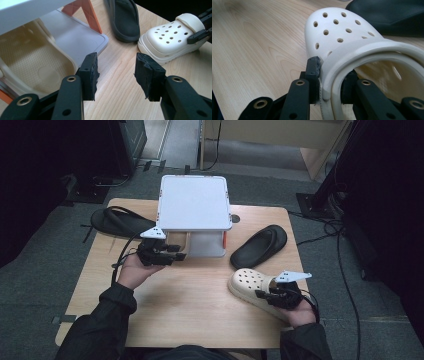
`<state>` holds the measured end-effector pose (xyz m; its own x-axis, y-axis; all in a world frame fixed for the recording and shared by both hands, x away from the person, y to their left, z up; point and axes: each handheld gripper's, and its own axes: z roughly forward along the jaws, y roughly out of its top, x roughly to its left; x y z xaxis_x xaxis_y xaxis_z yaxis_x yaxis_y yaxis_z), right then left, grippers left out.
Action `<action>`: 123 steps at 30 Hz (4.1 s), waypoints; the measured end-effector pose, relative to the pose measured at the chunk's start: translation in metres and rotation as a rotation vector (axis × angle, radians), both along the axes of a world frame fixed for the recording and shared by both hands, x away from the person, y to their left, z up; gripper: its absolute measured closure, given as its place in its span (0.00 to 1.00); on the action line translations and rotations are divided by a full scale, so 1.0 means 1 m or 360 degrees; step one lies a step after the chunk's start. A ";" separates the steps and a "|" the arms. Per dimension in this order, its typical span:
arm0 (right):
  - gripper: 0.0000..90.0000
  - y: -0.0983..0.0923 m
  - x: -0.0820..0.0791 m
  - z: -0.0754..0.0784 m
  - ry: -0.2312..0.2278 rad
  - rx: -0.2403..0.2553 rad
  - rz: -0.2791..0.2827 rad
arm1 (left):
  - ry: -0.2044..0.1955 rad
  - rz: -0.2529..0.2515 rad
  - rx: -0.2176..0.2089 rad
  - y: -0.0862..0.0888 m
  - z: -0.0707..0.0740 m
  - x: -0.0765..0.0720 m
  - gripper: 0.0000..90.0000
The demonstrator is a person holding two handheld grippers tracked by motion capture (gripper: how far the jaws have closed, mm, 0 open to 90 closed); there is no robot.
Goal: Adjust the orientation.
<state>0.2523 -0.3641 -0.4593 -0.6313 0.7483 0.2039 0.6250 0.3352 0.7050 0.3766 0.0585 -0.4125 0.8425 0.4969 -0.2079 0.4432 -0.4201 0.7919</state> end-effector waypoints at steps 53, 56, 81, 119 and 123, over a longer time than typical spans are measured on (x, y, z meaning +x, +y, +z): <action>0.76 0.133 0.059 0.011 -0.0076 0.0062 0.0365 | 0.0037 0.0083 -0.0007 0.001 -0.034 -0.034 0.75; 0.78 0.120 0.056 0.019 -0.0098 0.0090 0.0369 | 0.0062 0.0103 -0.0013 0.003 -0.036 -0.037 0.76; 0.86 0.085 0.091 0.029 -0.0244 0.0068 0.0195 | 0.0098 0.0121 0.0055 0.000 -0.053 -0.053 0.82; 1.00 0.084 0.067 0.006 -0.0134 0.0075 0.0111 | 0.0171 0.0199 -0.0038 -0.010 -0.061 -0.028 0.82; 1.00 0.081 0.060 0.006 -0.0117 0.0094 0.0102 | 0.0156 0.0191 -0.0049 -0.015 -0.062 -0.024 0.82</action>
<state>0.3118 -0.2831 -0.4534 -0.6923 0.6939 0.1981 0.5497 0.3292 0.7678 0.3522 0.0437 -0.4745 0.7524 0.5849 -0.3030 0.5646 -0.3359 0.7539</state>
